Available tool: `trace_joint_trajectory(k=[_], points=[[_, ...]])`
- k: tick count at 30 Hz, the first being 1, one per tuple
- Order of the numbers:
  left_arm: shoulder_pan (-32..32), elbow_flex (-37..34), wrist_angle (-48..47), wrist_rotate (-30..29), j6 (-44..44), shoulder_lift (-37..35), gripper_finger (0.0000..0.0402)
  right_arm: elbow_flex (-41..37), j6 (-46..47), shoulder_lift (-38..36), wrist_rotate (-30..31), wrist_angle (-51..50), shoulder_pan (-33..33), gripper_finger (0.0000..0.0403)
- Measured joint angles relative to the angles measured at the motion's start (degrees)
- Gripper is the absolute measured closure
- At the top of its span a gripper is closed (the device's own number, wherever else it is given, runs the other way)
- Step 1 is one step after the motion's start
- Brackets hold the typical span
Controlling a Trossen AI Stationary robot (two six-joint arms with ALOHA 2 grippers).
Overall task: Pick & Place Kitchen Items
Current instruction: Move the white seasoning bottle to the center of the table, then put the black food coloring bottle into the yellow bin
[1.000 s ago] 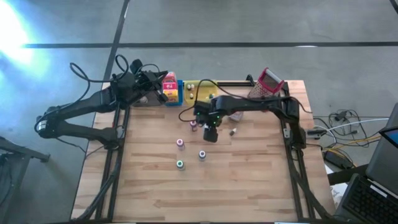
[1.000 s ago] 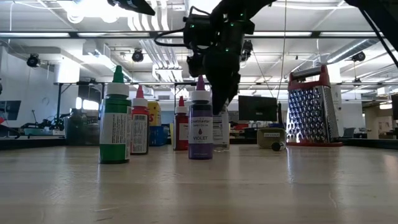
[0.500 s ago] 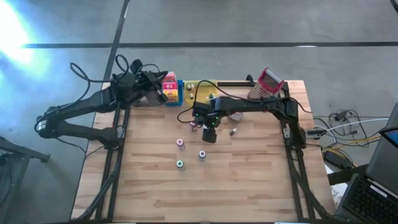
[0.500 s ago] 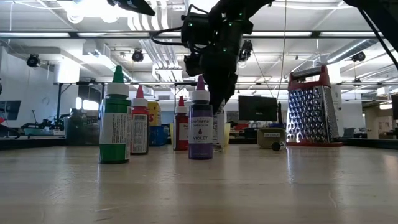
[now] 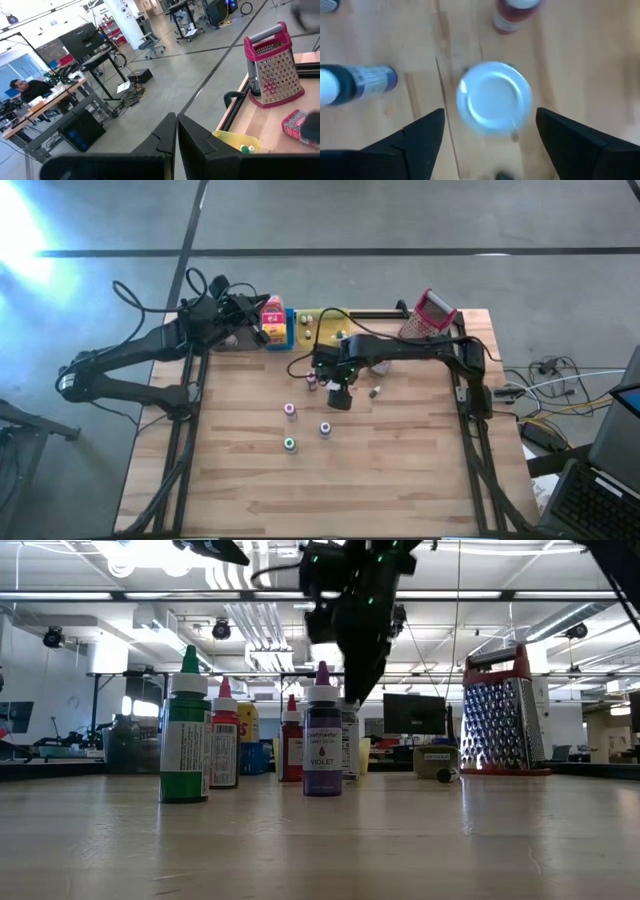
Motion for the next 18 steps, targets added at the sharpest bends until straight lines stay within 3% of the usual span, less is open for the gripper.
trace_joint_trajectory(k=[8, 18], points=[[0.0, 0.0, 0.0, 0.0, 0.0, 0.0, 0.038, -2.8, 6.3, -11.0, 4.8, -4.3, 1.6, 0.0108], [0.0, 0.0, -0.1, 0.0, 0.0, 0.0, 0.038, -17.4, 26.4, -20.3, 6.8, -3.9, 1.5, 0.0157]])
